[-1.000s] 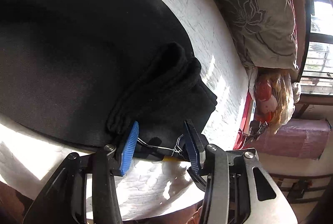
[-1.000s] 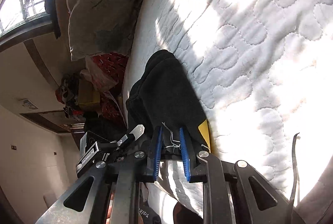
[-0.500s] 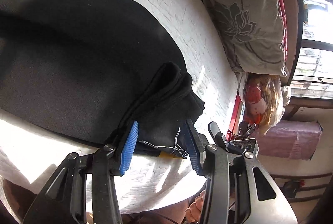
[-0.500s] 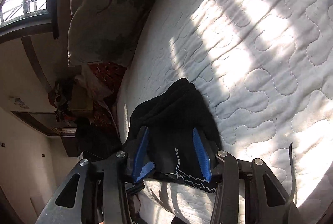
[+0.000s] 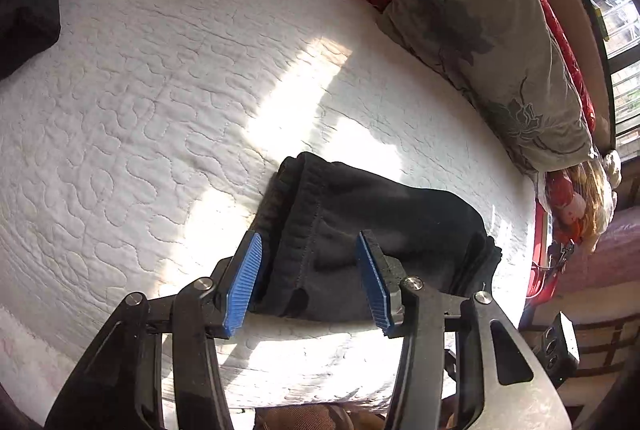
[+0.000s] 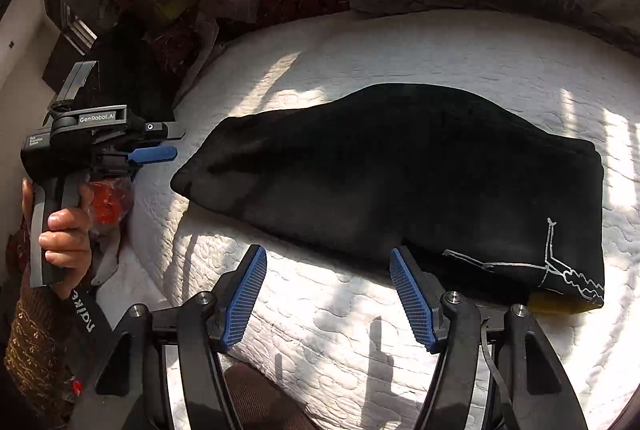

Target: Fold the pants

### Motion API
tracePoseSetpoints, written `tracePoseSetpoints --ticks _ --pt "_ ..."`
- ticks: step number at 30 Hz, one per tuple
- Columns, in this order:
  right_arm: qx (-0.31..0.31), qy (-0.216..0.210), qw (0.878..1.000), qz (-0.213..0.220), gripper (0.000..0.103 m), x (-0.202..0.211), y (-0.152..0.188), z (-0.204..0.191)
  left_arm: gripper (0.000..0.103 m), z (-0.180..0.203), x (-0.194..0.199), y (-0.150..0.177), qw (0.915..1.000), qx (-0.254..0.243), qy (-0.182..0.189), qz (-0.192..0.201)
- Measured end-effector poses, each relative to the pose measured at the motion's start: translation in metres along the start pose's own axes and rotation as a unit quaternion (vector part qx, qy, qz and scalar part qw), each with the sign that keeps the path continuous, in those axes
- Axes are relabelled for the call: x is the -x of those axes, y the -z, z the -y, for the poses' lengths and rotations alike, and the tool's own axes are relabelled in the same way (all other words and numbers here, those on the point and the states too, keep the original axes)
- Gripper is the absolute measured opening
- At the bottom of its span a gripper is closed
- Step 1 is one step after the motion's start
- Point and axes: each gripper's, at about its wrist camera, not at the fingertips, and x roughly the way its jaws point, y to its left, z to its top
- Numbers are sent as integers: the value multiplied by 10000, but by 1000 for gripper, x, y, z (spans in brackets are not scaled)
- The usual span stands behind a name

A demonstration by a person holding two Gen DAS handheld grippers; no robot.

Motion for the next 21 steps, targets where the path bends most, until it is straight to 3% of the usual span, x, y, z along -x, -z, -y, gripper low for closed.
tracePoseSetpoints --ticks 4,9,12,16,19,21 --pt "964 458 9942 134 68 -22 21 -53 48 -18 -21 -22 9976 -94 482 -481" --pt "1059 718 9918 58 68 -44 22 -68 48 -21 -50 -42 9939 -560 -73 -943" --pt "985 746 9923 91 68 -51 20 -72 48 -22 -52 -49 9905 -775 279 -1102" --pt "886 839 9924 152 68 -60 12 -83 74 -14 -66 -57 9836 -945 760 -1336" --pt "808 867 9928 146 68 -63 10 -84 84 -5 -76 -60 9782 -1112 932 -1484" --pt "849 949 9917 187 68 -63 10 -86 86 -1 -78 -61 9752 -1205 981 -1576"
